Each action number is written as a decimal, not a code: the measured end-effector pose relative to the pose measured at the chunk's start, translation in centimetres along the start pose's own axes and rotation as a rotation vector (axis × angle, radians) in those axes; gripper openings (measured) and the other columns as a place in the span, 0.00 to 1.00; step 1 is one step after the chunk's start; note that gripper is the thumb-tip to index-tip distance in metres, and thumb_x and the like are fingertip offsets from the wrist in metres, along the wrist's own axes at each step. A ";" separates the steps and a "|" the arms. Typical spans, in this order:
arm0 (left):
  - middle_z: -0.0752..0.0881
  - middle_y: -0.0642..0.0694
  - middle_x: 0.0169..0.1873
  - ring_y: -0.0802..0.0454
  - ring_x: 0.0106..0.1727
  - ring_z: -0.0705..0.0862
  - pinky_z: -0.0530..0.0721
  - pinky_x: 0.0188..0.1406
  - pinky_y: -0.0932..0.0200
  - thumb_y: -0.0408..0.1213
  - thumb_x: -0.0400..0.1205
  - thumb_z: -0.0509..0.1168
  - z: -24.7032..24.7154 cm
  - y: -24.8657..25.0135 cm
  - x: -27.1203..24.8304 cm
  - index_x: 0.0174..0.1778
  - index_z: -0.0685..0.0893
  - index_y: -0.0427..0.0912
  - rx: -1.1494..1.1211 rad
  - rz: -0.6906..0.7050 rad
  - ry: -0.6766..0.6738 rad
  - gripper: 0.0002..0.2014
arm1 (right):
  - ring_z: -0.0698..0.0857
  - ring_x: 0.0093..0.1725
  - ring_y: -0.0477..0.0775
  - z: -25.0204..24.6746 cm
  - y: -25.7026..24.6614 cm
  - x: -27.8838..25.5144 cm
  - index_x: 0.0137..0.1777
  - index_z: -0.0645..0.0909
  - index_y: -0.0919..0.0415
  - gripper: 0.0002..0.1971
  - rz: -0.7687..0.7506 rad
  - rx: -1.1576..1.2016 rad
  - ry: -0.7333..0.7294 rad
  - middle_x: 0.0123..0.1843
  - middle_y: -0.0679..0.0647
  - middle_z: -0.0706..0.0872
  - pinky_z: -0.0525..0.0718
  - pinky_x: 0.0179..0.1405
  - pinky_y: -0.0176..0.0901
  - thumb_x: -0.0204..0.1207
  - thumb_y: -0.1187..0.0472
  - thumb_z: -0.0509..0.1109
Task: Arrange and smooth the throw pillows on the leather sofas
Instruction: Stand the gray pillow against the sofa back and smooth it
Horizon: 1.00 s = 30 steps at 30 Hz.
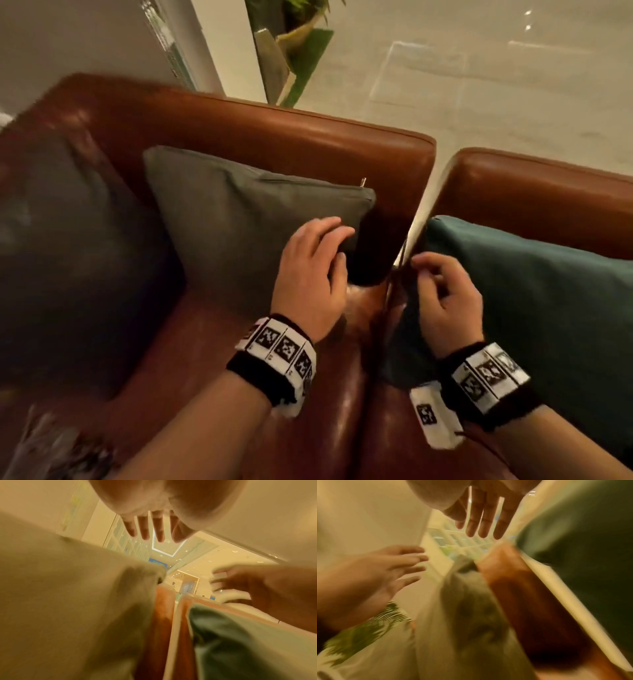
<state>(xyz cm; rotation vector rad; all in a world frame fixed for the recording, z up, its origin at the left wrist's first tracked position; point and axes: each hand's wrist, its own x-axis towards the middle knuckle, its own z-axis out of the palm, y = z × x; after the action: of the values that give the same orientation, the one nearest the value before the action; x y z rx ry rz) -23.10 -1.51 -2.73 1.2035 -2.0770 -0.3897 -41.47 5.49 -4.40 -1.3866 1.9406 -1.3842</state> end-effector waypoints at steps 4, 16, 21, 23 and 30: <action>0.59 0.54 0.85 0.48 0.87 0.52 0.46 0.85 0.39 0.49 0.88 0.47 -2.8 -6.7 5.5 0.85 0.60 0.56 0.291 -0.105 -0.236 0.26 | 0.69 0.79 0.51 9.3 -6.2 5.9 0.74 0.78 0.53 0.21 -0.316 -0.248 -0.214 0.76 0.50 0.76 0.61 0.81 0.47 0.82 0.56 0.60; 0.41 0.62 0.86 0.49 0.87 0.39 0.52 0.82 0.32 0.54 0.89 0.45 -7.8 -19.8 5.7 0.85 0.45 0.65 0.504 -0.404 -0.404 0.28 | 0.77 0.69 0.58 8.7 0.1 8.4 0.81 0.62 0.38 0.24 0.190 -0.236 -0.376 0.72 0.56 0.75 0.74 0.74 0.57 0.85 0.49 0.61; 0.49 0.49 0.87 0.49 0.87 0.51 0.56 0.81 0.43 0.45 0.89 0.52 -10.8 -20.9 5.7 0.87 0.49 0.53 0.232 -0.586 -0.020 0.30 | 0.86 0.53 0.52 9.6 -1.8 7.5 0.65 0.72 0.35 0.14 0.278 0.012 -0.204 0.56 0.49 0.85 0.82 0.54 0.46 0.82 0.51 0.67; 0.55 0.42 0.86 0.44 0.86 0.57 0.55 0.82 0.51 0.44 0.90 0.51 -11.6 -22.9 6.7 0.87 0.50 0.46 0.116 -0.776 0.069 0.29 | 0.87 0.55 0.53 10.1 -1.8 7.7 0.60 0.75 0.34 0.13 0.305 0.104 -0.134 0.58 0.49 0.86 0.86 0.57 0.52 0.81 0.54 0.69; 0.78 0.32 0.71 0.36 0.72 0.75 0.68 0.64 0.54 0.42 0.91 0.52 -11.7 -27.7 8.1 0.73 0.71 0.31 -0.077 -0.745 0.024 0.20 | 0.88 0.58 0.50 10.4 -2.6 5.9 0.54 0.84 0.36 0.16 0.249 0.121 0.181 0.56 0.50 0.89 0.85 0.60 0.47 0.80 0.63 0.71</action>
<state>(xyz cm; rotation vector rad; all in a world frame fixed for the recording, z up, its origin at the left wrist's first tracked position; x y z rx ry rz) 0.11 -21.91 -6.56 1.8939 -1.5076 -0.7748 -34.96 -4.82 -5.45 -0.9569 2.0226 -1.5197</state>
